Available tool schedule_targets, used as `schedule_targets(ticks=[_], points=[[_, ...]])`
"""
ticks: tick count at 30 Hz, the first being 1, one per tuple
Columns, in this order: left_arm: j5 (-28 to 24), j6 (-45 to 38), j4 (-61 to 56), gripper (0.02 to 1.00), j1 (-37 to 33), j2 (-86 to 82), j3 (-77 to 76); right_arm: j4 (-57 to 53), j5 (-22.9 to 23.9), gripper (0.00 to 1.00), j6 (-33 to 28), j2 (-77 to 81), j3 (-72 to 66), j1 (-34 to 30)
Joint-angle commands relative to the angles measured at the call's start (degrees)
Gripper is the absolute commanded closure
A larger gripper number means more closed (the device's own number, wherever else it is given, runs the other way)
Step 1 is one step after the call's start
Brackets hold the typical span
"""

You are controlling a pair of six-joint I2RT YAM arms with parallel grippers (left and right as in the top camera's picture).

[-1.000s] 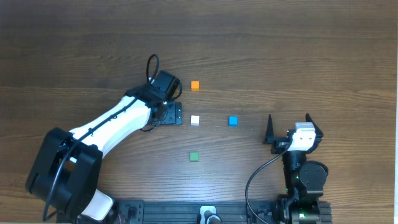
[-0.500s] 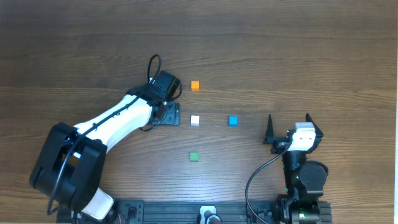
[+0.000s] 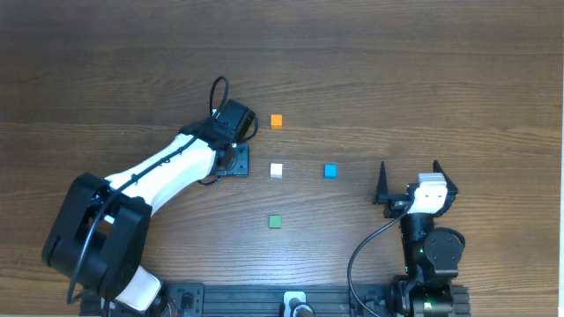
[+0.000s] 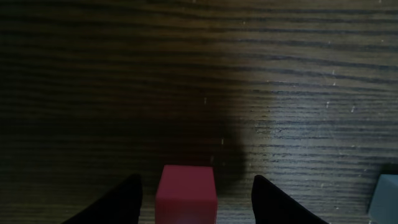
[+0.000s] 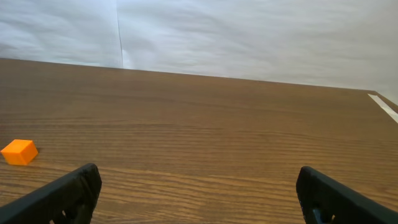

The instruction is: Stack Cubes

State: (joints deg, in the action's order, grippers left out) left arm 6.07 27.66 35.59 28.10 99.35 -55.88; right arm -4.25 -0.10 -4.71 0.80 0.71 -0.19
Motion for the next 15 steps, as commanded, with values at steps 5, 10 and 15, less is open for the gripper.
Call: schedule_targets(ticks=[5,10,15], points=[[0.68,-1.42,-0.87,0.452,-0.35,0.85,1.36,0.04,0.13,0.009,-0.09,-0.48,-0.42,-0.26],[0.70,-1.55,-0.87,0.527,-0.37,0.85,1.36,0.04,0.13,0.007,-0.09,-0.48,-0.42,-0.26],[0.70,-1.55,-0.87,0.562,-0.37,0.85,1.40,0.04,0.13,0.009,-0.09,-0.48,-0.42,-0.26]])
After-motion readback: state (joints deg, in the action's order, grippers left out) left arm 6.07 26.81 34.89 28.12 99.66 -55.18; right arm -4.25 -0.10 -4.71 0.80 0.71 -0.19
